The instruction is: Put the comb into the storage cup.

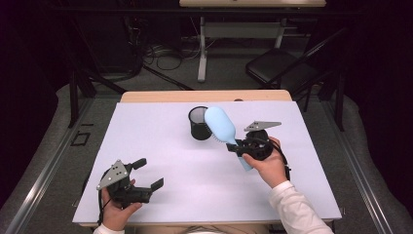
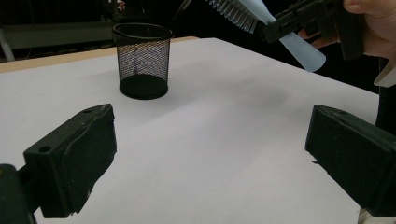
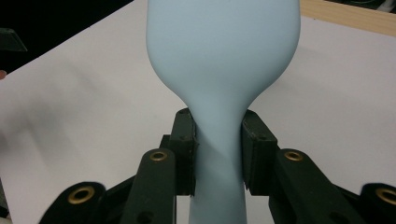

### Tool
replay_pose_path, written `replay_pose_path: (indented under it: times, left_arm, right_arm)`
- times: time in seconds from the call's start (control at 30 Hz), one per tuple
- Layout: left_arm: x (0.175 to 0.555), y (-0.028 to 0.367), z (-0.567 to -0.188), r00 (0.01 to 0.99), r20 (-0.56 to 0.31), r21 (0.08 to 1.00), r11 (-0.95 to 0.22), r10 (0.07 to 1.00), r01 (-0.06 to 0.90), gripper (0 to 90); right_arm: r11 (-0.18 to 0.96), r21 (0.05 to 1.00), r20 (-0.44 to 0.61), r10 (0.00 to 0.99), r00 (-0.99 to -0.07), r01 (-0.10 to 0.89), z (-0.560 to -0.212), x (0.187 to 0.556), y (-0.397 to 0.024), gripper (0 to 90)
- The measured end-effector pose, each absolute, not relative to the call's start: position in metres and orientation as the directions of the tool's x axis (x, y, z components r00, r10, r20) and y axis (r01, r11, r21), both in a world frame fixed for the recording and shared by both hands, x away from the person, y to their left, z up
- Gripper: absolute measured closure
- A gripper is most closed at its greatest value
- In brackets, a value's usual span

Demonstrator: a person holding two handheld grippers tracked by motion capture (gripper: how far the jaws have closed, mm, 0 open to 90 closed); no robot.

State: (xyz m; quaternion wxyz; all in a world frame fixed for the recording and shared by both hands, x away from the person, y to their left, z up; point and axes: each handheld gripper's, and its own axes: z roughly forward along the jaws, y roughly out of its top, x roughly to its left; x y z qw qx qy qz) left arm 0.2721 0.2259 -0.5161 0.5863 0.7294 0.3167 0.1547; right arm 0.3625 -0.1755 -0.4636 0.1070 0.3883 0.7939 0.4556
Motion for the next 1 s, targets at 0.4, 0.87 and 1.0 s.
replay_pose_path:
  times: [0.4,0.87,1.0]
  left_arm:
    - [0.272,0.226,-0.516,0.748,-0.146,0.953,-0.111,0.648,0.283,2.3]
    - [0.275,0.228,-0.517,0.74,-0.14,0.952,-0.114,0.658,0.282,2.3]
    - [0.277,0.226,-0.519,0.735,-0.151,0.95,-0.109,0.661,0.293,2.3]
  right_arm:
    - [0.271,0.838,0.18,0.683,-0.708,0.474,-0.459,0.357,-0.157,69.8]
    - [0.26,0.88,0.159,0.628,-0.762,0.398,-0.457,0.348,-0.147,69.8]
    - [0.257,0.891,0.149,0.613,-0.776,0.374,-0.459,0.345,-0.146,69.8]
